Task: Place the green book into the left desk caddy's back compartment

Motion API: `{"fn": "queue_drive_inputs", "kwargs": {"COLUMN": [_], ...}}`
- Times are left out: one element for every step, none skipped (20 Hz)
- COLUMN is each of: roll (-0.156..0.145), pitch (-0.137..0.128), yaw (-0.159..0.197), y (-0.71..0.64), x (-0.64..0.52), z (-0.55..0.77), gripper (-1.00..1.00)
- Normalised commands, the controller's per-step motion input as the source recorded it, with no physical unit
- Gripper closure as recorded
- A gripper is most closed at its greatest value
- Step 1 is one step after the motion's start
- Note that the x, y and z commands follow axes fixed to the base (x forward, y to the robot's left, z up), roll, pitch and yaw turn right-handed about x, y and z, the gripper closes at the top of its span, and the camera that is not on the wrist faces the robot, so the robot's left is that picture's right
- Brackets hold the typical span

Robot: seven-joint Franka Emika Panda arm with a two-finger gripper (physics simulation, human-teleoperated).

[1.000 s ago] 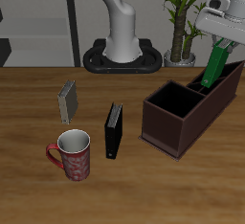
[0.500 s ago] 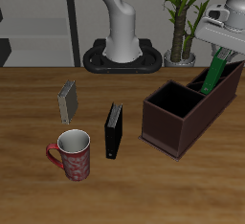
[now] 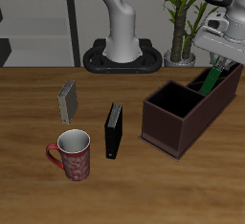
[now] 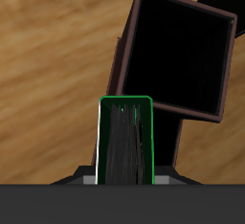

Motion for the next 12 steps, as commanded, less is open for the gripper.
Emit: {"fn": "queue_drive_inputs", "kwargs": {"roll": [-0.028, -0.011, 0.000, 0.007, -0.033, 0.022, -0.015, -0.023, 0.005, -0.058, 0.001, 0.025], "pitch": [0.033, 0.005, 0.000, -0.008, -0.013, -0.009, -0.020, 0.015, 0.015, 0.048, 0.012, -0.005], "yaw": [-0.026, -0.008, 0.000, -0.014, -0.034, -0.031, 0.020, -0.011, -0.002, 0.002, -0.013, -0.004], "y": [-0.09, 0.01, 0.07, -0.05, -0.10, -0.06, -0.01, -0.09, -0.07, -0.23, -0.08, -0.06], "x": [0.08, 0.09, 0.07, -0.02, -0.03, -0.05, 0.01, 0.06, 0.10, 0.01, 0.06, 0.02], "z": [-0.13, -0.02, 0.01, 0.04, 0.07, 0.06, 0.04, -0.05, -0.11, -0.24, -0.14, -0.17], "gripper": [1.00, 1.00, 1.00, 1.00, 1.00, 1.00, 1.00, 1.00, 1.00, 1.00, 1.00, 1.00]}}
